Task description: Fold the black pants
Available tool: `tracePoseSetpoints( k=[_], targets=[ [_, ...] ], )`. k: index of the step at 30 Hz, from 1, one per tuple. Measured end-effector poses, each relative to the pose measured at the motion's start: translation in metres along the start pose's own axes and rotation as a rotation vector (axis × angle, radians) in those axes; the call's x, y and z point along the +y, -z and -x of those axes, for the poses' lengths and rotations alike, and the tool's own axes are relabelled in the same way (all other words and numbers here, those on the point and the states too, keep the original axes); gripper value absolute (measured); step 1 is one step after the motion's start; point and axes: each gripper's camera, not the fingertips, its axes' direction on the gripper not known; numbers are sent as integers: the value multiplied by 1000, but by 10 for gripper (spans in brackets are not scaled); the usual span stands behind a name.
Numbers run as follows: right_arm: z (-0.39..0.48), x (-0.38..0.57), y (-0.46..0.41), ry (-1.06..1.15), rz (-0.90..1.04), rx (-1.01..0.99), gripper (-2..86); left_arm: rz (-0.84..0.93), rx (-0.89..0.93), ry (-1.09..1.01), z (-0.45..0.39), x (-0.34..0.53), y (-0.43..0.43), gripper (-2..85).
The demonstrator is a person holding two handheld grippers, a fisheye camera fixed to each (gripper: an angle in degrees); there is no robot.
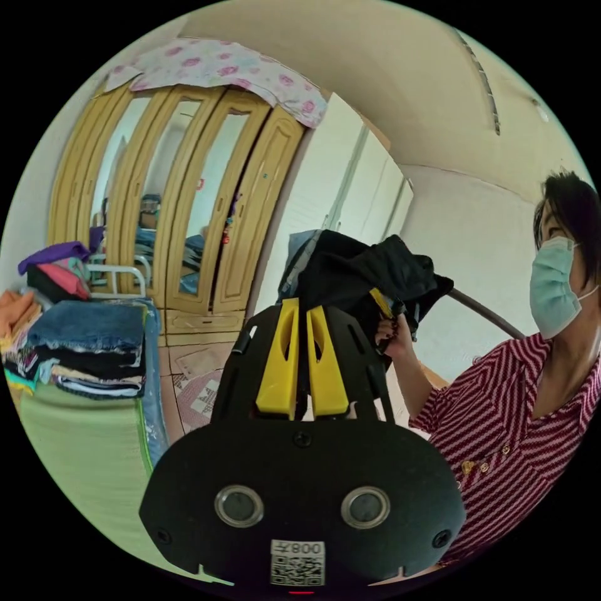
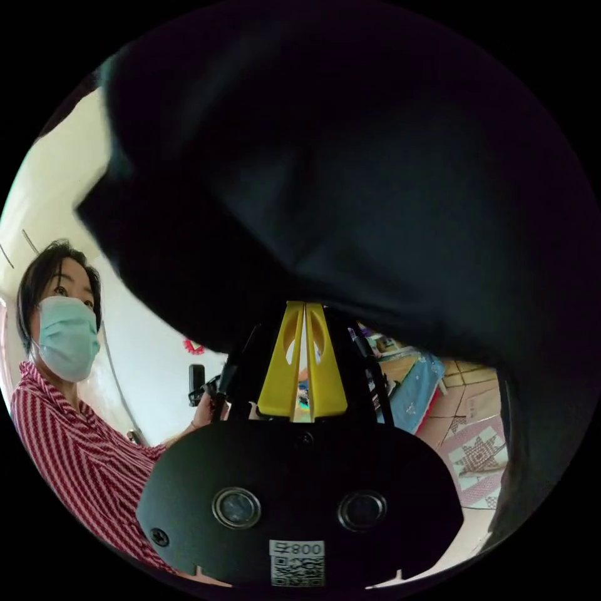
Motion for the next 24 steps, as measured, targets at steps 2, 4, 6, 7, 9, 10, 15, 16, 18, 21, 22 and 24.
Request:
tracePoseSetpoints(
  k=[2, 4, 6, 7, 9, 10, 15, 16, 18, 21, 22, 24],
  targets=[
    [-6, 18, -8, -16, 55, -40, -1, -38, -60, 55, -10, 19, 18, 11],
    [-13, 52, -26, -48, 116, -107, -2, -66, -82, 88, -18, 33, 33, 11],
    [-21, 82, -41, -107, 138, -182, -3, -82, -119, 115, -30, 47, 46, 12],
    [-25, 100, -49, -135, 133, -243, -4, -77, -142, 127, -39, 56, 54, 13],
    [-24, 121, -61, -151, 122, -338, -5, -59, -173, 150, -52, 69, 63, 14],
    [-20, 133, -71, -146, 140, -386, -5, -50, -204, 162, -61, 79, 69, 16],
    [22, 166, -114, -19, 261, -442, -6, -42, -266, 247, -95, 117, 94, 35],
    [37, 172, -124, 24, 288, -455, -6, -37, -293, 263, -106, 125, 101, 46],
    [62, 180, -139, 85, 322, -459, -6, -15, -368, 253, -128, 133, 110, 66],
    [107, 194, -162, 185, 376, -435, -6, -29, -515, 141, -180, 134, 120, 95],
    [125, 202, -171, 216, 393, -425, -6, -60, -552, 91, -201, 131, 123, 102],
    [151, 217, -186, 247, 423, -406, -6, -100, -548, 12, -229, 122, 125, 109]
  ],
)
